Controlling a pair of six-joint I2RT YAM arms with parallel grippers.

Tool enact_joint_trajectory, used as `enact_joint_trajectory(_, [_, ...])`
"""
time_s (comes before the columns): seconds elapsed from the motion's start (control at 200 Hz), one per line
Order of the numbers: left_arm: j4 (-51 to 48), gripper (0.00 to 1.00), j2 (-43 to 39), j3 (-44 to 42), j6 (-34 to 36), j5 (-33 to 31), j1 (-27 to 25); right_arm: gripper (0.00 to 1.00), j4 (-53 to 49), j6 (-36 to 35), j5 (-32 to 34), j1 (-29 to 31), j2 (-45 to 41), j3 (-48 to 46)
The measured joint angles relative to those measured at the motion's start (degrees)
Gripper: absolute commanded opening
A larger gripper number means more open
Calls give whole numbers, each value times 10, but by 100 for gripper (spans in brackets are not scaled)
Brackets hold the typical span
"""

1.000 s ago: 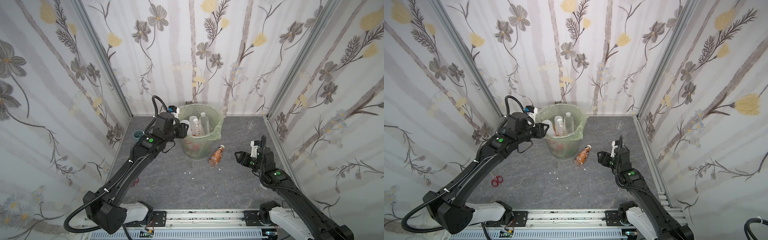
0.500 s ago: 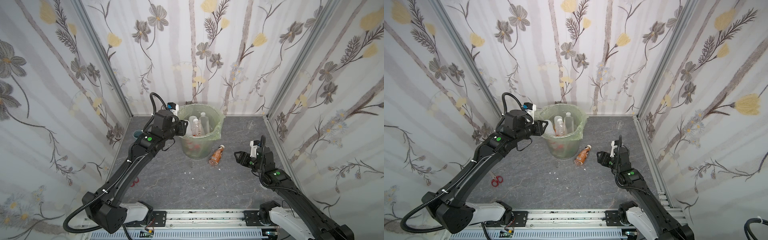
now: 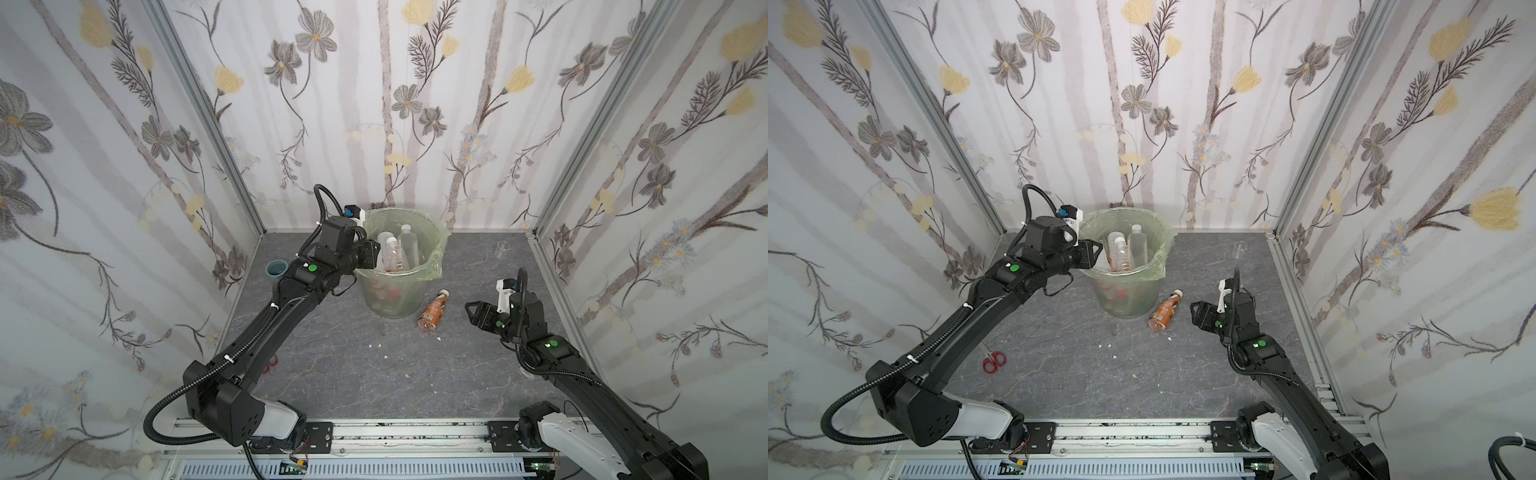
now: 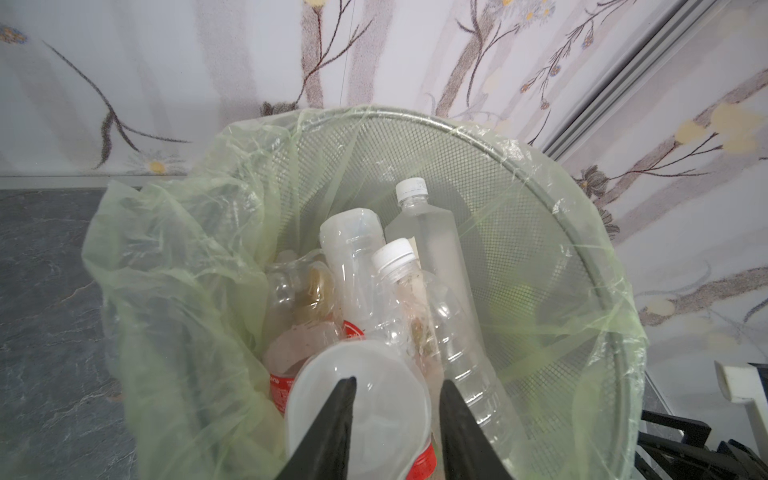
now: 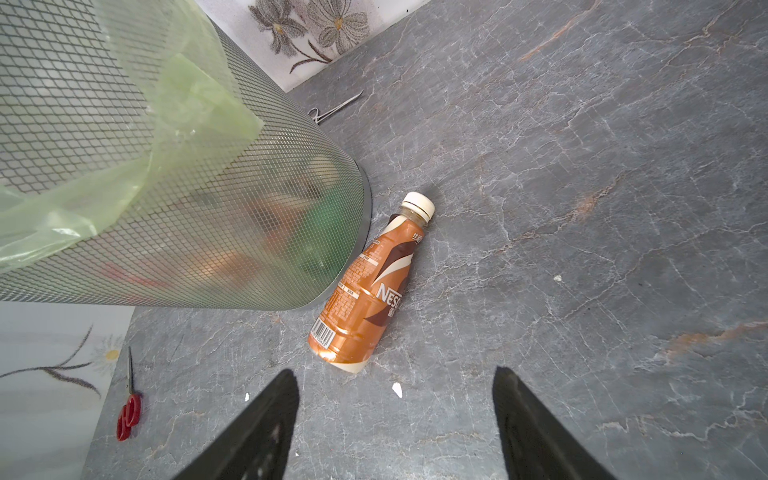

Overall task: Put the plastic bottles in the bin
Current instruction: 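Withdraw the left gripper while the right gripper reaches toward the brown Nescafe bottle, then close the right gripper on the brown Nescafe bottle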

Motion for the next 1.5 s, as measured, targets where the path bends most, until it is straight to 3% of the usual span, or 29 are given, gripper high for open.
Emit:
enact_joint_trajectory(0.185, [7,39,-12,-28,0,8,0,75,0,5,4,14,12,0])
enact_joint_trajectory(0.525, [-4,63,-78,-4,-8,10,22,77,18,12,28,56,88,21])
enact_joint_trajectory(0.705, [0,82,-129,-8,-17,10,41,79,33,15,32,71,168,58])
enact_joint_trajectory(1.06, [-19,89,-270,-199,-37,0,124,83,66,21,34,105,299,115])
enact_joint_trajectory(1.224, [-31,91,-327,-277,-48,-1,144,82,80,26,34,114,363,133])
enact_joint_trajectory(1.349, [-33,100,-353,-325,-47,-6,154,82,84,26,35,118,391,142])
enact_joint_trajectory(1.504, [-35,100,-374,-371,-46,-17,156,80,85,26,45,121,412,147])
